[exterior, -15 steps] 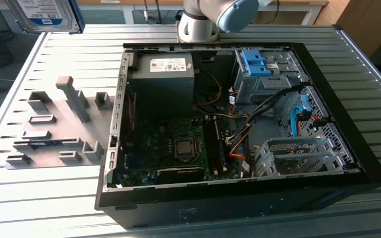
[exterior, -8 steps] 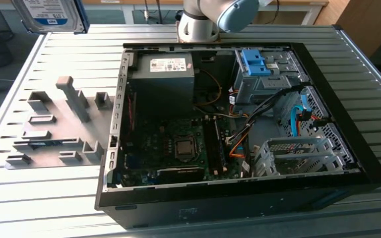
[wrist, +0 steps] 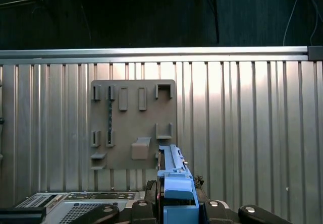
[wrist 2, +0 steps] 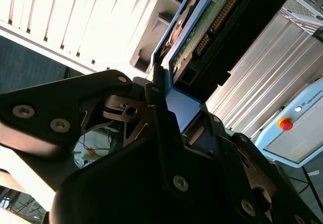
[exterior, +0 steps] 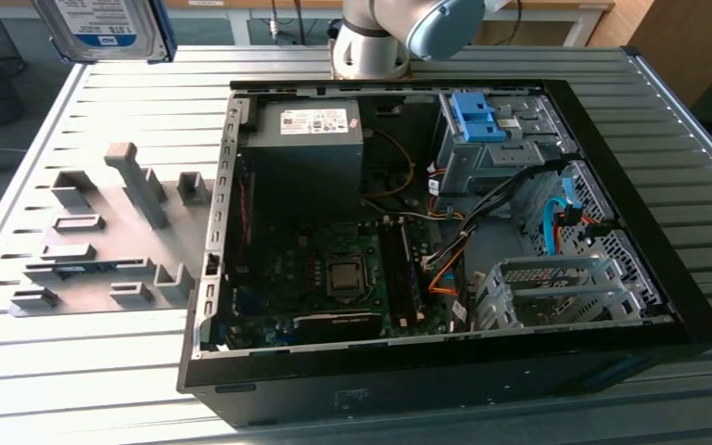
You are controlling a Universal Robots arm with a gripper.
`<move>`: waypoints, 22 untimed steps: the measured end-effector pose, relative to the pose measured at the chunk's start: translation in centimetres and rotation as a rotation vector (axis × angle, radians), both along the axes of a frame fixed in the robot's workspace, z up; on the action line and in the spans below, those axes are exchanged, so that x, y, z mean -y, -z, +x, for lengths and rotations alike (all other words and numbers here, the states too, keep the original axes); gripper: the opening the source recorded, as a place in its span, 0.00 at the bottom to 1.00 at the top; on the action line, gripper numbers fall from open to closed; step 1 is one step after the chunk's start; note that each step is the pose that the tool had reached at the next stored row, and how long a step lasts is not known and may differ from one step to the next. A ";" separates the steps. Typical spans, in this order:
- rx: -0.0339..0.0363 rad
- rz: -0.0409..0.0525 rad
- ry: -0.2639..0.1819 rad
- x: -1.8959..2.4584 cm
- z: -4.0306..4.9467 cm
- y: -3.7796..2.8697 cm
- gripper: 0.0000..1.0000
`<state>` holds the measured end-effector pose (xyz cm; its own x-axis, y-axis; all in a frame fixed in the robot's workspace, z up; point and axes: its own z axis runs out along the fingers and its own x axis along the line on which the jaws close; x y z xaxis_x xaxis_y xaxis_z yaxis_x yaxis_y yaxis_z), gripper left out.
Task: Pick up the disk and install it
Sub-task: 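Pick up the disk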
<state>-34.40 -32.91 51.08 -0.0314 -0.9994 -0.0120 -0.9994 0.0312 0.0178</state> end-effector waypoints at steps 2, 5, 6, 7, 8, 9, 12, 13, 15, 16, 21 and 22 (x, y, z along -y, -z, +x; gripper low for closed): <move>-0.0002 -0.0001 0.000 0.00 0.35 -0.01 0.36; 0.0000 0.0000 0.000 0.00 1.03 0.00 0.36; -0.0001 -0.0001 0.000 0.00 1.27 -0.01 0.36; -0.0001 -0.0001 0.000 0.00 1.49 0.00 0.36; -0.0001 0.0000 0.000 0.00 1.71 0.00 0.36; 0.0000 0.0000 0.000 0.00 1.89 0.00 0.36; 0.0000 0.0000 0.000 0.00 2.44 0.00 0.36; 0.0000 0.0000 0.000 0.00 2.61 0.00 0.36; -0.0001 -0.0001 0.000 0.00 2.94 0.00 0.36; 0.0000 0.0000 0.000 0.00 3.10 0.00 0.36; -0.0001 -0.0001 0.000 0.00 3.88 0.00 0.36; -0.0001 -0.0001 0.000 0.00 4.04 0.00 0.36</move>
